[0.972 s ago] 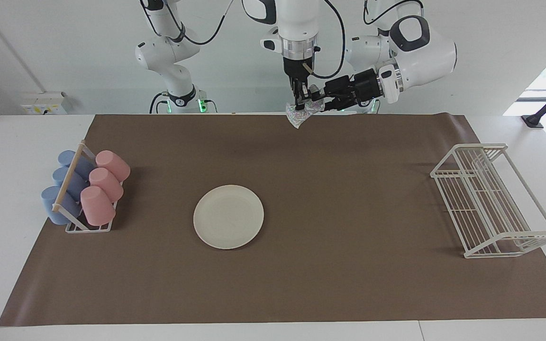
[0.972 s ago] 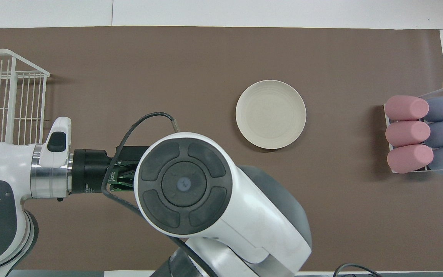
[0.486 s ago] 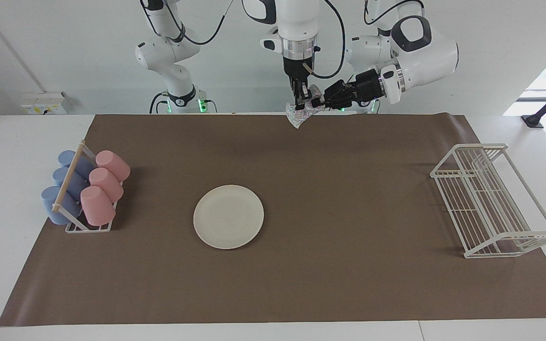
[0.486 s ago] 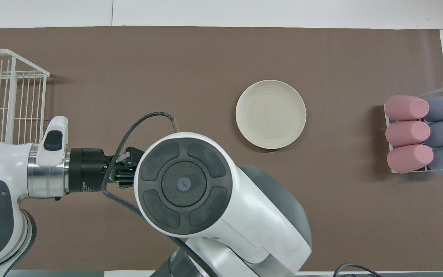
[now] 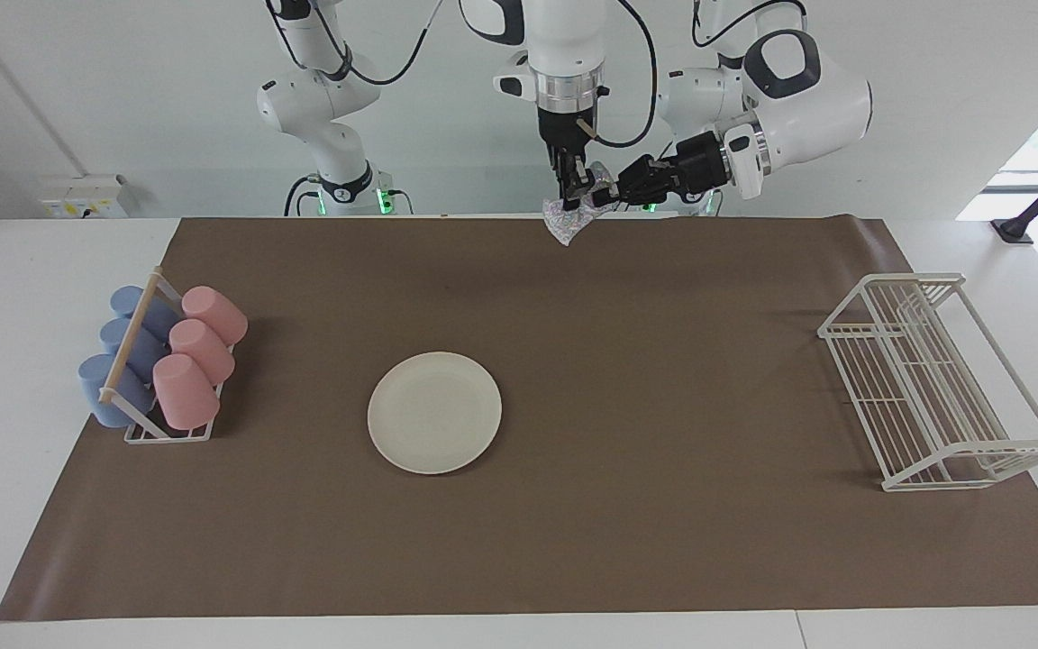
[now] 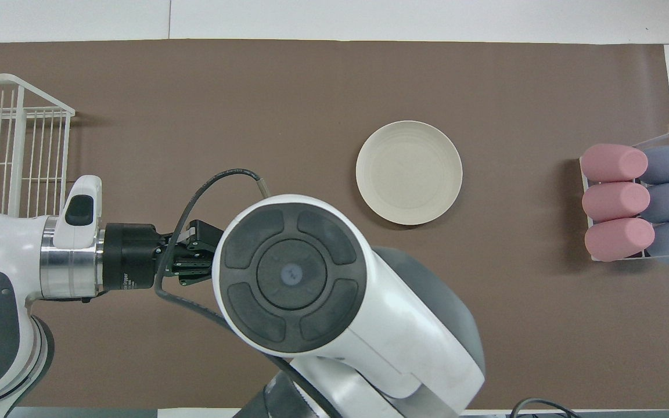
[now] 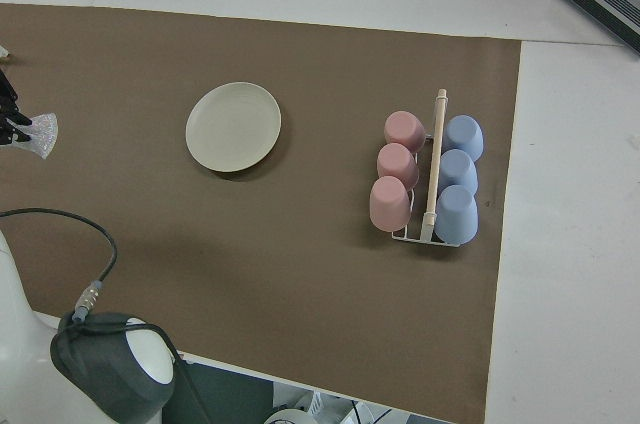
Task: Wipe plate with sponge
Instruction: 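Open the right gripper and withdraw it toward the pink cylinders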
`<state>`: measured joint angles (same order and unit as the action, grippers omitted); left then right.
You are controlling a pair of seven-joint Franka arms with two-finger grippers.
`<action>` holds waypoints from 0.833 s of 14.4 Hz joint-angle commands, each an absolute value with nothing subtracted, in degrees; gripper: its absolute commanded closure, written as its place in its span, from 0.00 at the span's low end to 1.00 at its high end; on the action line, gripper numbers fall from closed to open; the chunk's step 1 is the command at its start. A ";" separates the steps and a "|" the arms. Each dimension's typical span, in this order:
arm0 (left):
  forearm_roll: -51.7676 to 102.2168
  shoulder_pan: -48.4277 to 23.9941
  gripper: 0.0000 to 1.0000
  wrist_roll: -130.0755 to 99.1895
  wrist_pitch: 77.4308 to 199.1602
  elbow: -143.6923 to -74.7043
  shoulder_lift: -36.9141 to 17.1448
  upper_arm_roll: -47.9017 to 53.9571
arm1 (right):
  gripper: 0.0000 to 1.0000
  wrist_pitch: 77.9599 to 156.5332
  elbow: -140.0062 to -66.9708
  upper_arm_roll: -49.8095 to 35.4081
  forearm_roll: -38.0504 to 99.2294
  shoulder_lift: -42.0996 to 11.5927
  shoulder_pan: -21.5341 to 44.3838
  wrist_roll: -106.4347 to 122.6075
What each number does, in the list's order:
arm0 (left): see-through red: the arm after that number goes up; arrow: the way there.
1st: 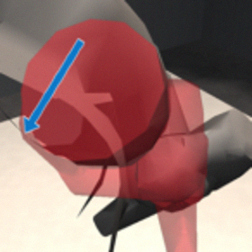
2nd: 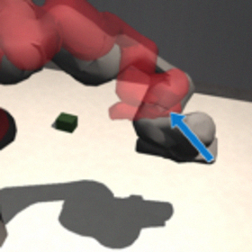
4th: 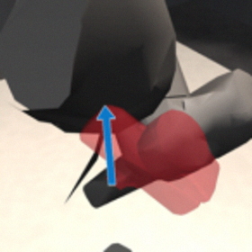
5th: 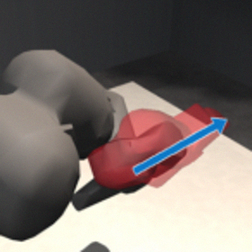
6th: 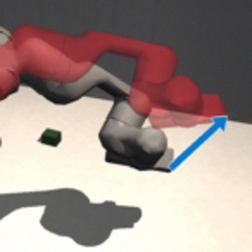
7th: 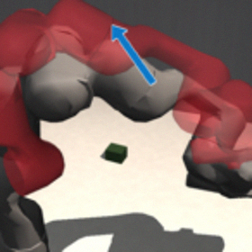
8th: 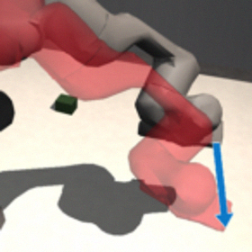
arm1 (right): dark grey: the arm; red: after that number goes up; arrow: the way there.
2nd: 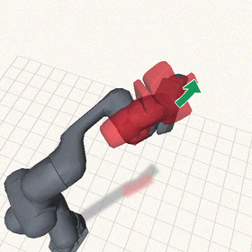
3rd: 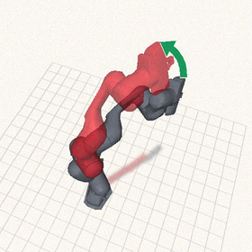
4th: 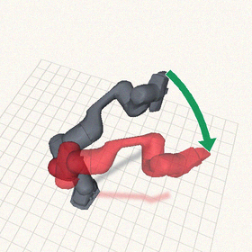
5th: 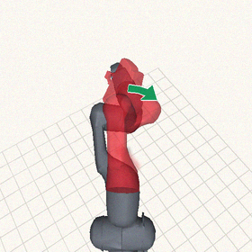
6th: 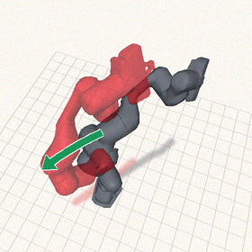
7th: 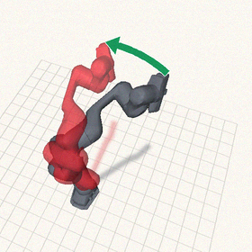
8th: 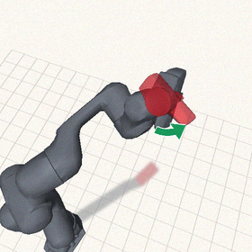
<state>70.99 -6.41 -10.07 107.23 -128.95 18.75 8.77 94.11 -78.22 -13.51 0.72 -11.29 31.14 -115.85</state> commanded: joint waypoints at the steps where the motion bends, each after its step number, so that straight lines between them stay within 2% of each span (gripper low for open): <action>1: 71.02 -5.80 1.00 -11.34 107.58 -128.85 18.99 8.61 | 0.00 90.63 -79.36 -13.54 1.14 -7.92 25.51 -103.16; 8: 55.66 -0.44 1.00 -13.80 107.23 -128.24 18.37 8.61 | 0.00 78.77 -78.67 -13.54 1.23 -3.43 4.78 -50.18; 12: 38.81 1.93 1.00 -16.33 105.82 -123.60 15.83 8.61 | 0.00 76.12 -78.49 -13.10 0.09 -3.17 -0.78 -28.78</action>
<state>46.10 1.18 -13.25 107.25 -128.06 18.37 8.22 77.09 -78.19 -12.67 0.74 -3.69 0.27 -36.56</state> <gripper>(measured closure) 0.956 0.000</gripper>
